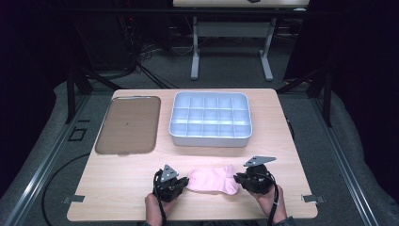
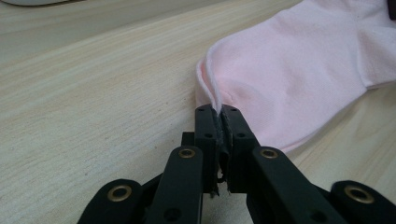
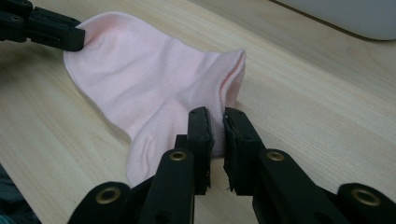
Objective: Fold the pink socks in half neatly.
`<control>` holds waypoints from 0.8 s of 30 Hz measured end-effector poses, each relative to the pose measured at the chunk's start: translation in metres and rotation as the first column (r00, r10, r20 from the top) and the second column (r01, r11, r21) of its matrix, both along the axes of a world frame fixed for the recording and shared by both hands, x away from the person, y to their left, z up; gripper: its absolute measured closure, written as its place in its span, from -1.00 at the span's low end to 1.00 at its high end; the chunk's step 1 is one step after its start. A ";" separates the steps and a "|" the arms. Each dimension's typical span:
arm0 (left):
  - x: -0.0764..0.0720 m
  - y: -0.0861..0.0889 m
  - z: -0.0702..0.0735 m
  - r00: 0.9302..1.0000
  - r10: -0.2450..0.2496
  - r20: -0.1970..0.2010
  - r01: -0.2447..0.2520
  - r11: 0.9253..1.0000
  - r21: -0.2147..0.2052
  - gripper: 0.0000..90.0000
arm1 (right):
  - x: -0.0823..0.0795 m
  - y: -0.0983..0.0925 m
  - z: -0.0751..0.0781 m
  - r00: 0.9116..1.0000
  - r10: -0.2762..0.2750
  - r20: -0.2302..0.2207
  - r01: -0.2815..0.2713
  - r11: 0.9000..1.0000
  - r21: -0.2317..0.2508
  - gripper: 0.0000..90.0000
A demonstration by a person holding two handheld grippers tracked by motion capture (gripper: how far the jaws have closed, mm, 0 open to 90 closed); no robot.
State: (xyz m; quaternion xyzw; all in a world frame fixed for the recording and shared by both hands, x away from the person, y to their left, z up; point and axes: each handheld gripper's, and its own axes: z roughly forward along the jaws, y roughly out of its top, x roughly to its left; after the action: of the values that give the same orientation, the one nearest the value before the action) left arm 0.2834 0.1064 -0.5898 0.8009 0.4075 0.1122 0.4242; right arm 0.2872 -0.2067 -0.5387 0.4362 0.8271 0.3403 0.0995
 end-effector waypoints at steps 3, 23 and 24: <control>0.000 0.000 0.000 1.000 0.000 0.000 0.000 1.000 0.000 0.91 | -0.001 0.002 0.004 1.000 0.005 0.006 -0.005 1.000 -0.010 0.81; 0.000 0.001 0.000 1.000 -0.001 -0.007 0.001 1.000 -0.007 0.91 | -0.002 0.056 0.029 0.990 0.133 0.037 -0.127 0.984 -0.123 0.81; 0.000 0.001 0.000 1.000 -0.001 -0.007 0.001 1.000 -0.007 0.91 | -0.002 0.056 0.029 0.990 0.133 0.037 -0.127 0.984 -0.123 0.81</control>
State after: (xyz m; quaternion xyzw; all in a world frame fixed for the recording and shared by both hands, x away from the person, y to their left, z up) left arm 0.2839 0.1071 -0.5900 0.7998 0.4091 0.1080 0.4258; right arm 0.2855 -0.1506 -0.5098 0.3666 0.8703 0.3054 0.1217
